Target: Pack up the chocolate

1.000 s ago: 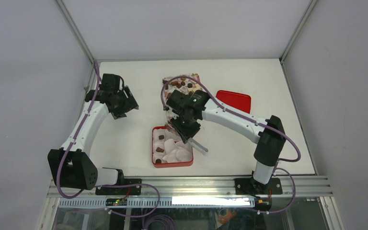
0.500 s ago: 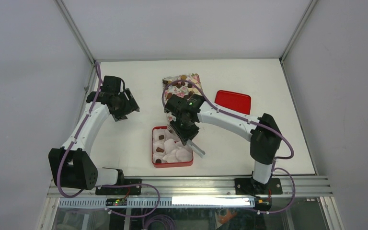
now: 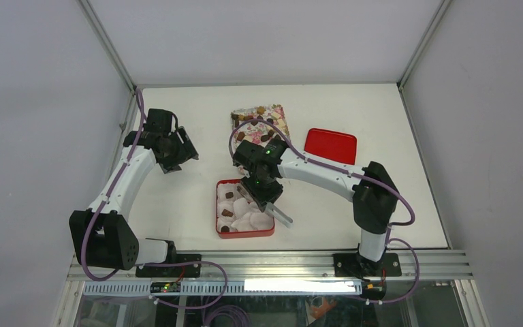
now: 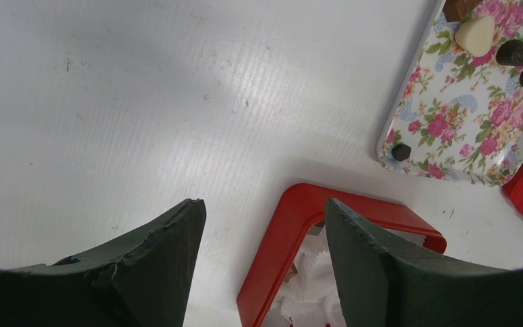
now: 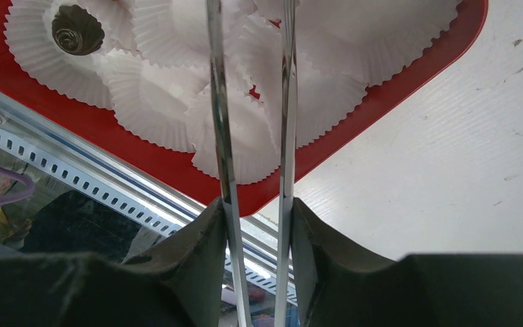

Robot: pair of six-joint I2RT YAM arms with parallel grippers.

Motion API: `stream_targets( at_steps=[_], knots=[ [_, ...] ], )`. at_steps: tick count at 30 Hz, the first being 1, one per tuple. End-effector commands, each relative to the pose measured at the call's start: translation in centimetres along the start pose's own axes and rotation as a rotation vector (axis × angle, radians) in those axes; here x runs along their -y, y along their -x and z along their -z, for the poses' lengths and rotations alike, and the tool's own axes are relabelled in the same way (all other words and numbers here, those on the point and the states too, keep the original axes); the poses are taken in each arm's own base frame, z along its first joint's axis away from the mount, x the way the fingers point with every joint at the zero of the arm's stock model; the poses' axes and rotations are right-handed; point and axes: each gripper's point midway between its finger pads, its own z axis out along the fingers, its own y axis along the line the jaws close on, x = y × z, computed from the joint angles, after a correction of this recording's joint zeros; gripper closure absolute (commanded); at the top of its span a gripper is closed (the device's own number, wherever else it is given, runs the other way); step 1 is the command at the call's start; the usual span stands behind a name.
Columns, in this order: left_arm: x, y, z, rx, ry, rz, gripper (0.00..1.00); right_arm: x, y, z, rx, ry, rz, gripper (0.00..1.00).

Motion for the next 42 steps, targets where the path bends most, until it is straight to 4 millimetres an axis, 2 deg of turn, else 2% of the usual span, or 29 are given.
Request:
stream_targets(
  at_steps=[1,8,12,15,17,18,21,25,29,35,42],
  knots=[
    [0.9,0.9,0.4,0.041,-0.047,0.014,0.33,-0.3,0.7,0.4,0.037,-0.001,0.009,0.6],
    [0.9,1.0,0.5,0.045,-0.051,0.009,0.33,-0.4,1.4,1.4,0.076,-0.002,0.01,0.6],
    [0.9,1.2,0.7,0.054,-0.052,0.004,0.33,0.3,2.8,4.7,0.176,-0.02,0.011,0.61],
    [1.1,1.3,0.7,0.055,-0.055,0.002,0.33,2.9,4.2,7.9,0.253,-0.035,-0.04,0.61],
    [1.2,1.4,0.8,0.055,-0.06,-0.004,0.33,5.4,4.8,8.9,0.277,-0.053,-0.096,0.59],
    [1.2,1.4,0.9,0.057,-0.064,-0.004,0.33,7.3,4.8,9.0,0.258,-0.071,-0.152,0.58],
    [1.2,1.4,1.0,0.063,-0.064,-0.006,0.32,11.9,4.7,8.9,0.185,-0.111,-0.283,0.59],
    [0.9,1.5,1.0,0.07,-0.048,0.001,0.32,15.1,6.1,8.3,0.188,-0.131,-0.346,0.57],
    [1.2,1.8,1.3,0.075,-0.058,0.004,0.32,18.3,7.3,6.8,0.155,-0.199,-0.375,0.55],
    [1.0,1.6,1.2,0.069,-0.05,0.0,0.32,19.0,9.0,4.5,0.116,-0.171,-0.353,0.55],
    [1.0,1.6,1.4,0.07,-0.05,-0.003,0.32,19.9,9.4,1.9,0.069,-0.182,-0.357,0.51]
  ],
)
